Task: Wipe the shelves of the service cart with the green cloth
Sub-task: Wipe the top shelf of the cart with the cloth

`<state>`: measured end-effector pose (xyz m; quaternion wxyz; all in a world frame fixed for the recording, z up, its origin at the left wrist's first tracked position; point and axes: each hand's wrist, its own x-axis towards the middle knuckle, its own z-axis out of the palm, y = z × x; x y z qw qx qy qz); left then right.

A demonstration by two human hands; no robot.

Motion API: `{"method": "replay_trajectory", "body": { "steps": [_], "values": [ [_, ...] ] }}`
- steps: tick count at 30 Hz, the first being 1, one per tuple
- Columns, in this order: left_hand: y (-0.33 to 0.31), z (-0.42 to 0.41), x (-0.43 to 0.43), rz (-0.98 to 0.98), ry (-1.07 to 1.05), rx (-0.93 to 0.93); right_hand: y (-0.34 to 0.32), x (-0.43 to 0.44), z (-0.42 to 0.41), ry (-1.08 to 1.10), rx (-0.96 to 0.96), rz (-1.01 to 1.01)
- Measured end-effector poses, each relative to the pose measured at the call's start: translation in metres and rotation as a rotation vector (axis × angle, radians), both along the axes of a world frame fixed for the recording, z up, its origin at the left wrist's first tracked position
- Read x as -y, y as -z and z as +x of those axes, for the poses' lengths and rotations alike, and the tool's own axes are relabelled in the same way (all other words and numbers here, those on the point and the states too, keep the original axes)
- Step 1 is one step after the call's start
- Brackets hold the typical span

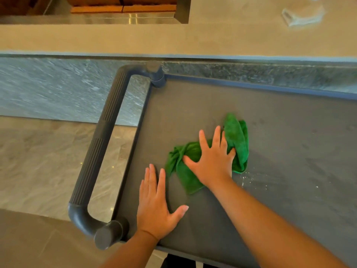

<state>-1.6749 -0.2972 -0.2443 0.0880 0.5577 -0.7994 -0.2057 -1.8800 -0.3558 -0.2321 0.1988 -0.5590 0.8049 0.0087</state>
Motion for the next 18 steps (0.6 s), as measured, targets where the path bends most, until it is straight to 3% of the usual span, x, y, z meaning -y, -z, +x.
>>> {"method": "replay_trajectory", "body": {
  "steps": [4,11,18],
  "values": [
    [0.001,-0.005,0.008,0.011,0.040,0.112,0.009,0.067,-0.020,0.080,-0.046,-0.092],
    [0.001,-0.020,0.035,0.086,0.080,0.321,0.010,0.149,-0.041,0.123,-0.061,-0.083],
    [-0.001,-0.023,0.043,0.116,-0.005,0.302,0.014,0.120,-0.035,-0.185,-0.003,-0.162]
  ]
}}
